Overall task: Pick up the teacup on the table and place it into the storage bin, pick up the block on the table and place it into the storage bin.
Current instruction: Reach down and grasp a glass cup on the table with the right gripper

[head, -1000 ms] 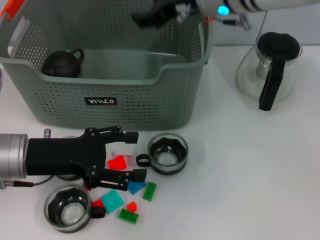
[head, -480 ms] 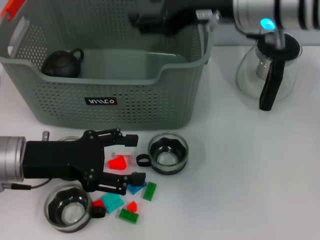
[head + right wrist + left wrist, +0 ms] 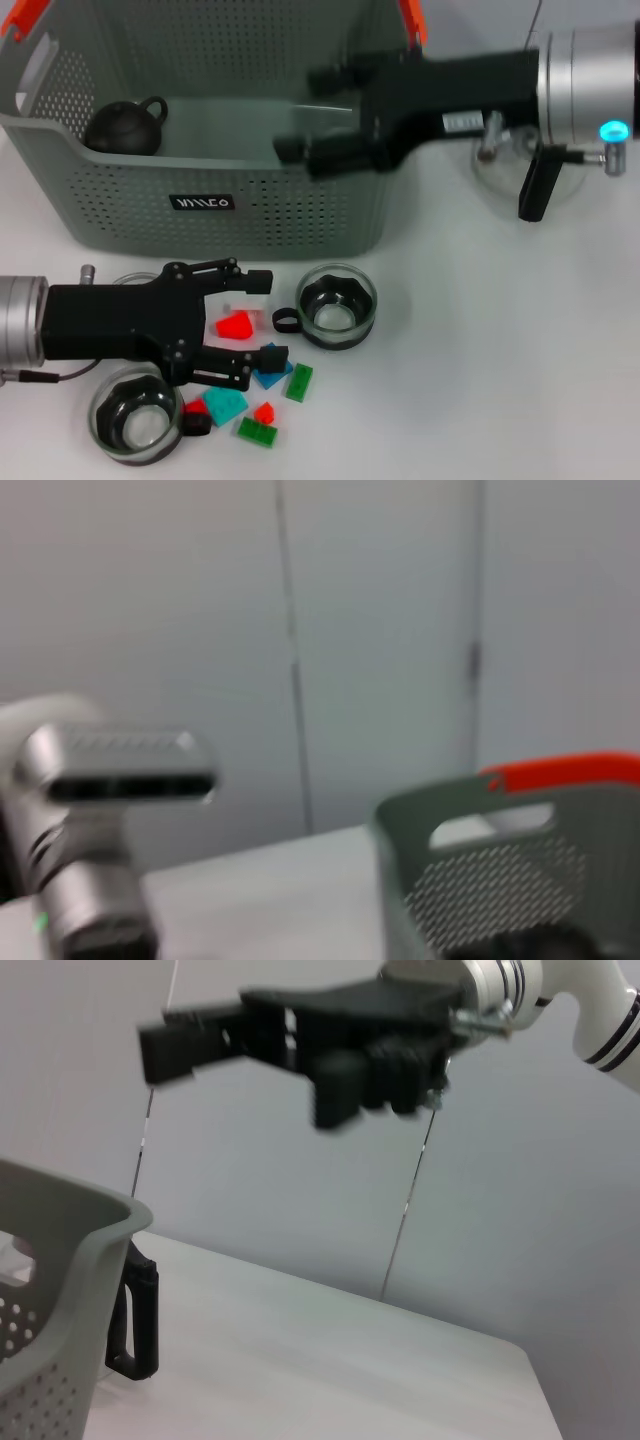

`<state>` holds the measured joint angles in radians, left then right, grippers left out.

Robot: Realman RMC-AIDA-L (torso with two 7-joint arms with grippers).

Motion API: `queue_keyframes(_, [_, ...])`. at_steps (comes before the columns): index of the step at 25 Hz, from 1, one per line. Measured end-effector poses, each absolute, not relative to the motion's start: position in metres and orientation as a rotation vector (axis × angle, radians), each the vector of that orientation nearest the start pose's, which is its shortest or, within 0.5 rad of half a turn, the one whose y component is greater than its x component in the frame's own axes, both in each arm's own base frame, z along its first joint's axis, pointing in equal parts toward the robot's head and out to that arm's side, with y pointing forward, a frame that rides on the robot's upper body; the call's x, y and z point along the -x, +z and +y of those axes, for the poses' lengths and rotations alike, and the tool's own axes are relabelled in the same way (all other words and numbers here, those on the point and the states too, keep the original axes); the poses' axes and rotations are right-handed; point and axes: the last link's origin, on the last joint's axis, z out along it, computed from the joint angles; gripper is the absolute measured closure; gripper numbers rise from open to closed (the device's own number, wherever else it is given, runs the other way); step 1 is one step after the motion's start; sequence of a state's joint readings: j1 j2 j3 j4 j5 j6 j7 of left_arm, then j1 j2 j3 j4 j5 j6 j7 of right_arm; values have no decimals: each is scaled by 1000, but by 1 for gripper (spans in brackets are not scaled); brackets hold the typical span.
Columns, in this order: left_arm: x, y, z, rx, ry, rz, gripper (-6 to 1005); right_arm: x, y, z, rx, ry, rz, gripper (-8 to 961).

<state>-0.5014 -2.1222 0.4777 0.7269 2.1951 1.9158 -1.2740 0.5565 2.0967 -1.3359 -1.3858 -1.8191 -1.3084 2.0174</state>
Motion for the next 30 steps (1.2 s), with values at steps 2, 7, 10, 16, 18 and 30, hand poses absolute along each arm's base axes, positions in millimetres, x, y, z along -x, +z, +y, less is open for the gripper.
queue_keyframes(2, [259,9,279,2907,-866,-490,66,-84,2,350,2880,572,232,157])
queue_keyframes(7, [260,8,278,2902,-870,-498,66,-107,-12,335,3008,389,56,54])
queue_keyframes(10, [260,8,278,2901,-871,-503,66,-119,-17,328,3064,283,-3,15])
queue_keyframes(16, [261,7,279,2901,-858,-507,66,-130,-19,328,3090,97,-71,19])
queue_keyframes(18, [261,6,279,2901,-853,-508,66,-130,-19,331,3090,33,-96,20])
queue_keyframes(30, [270,5,274,2907,-805,-556,66,-115,-43,337,3131,-237,-217,26])
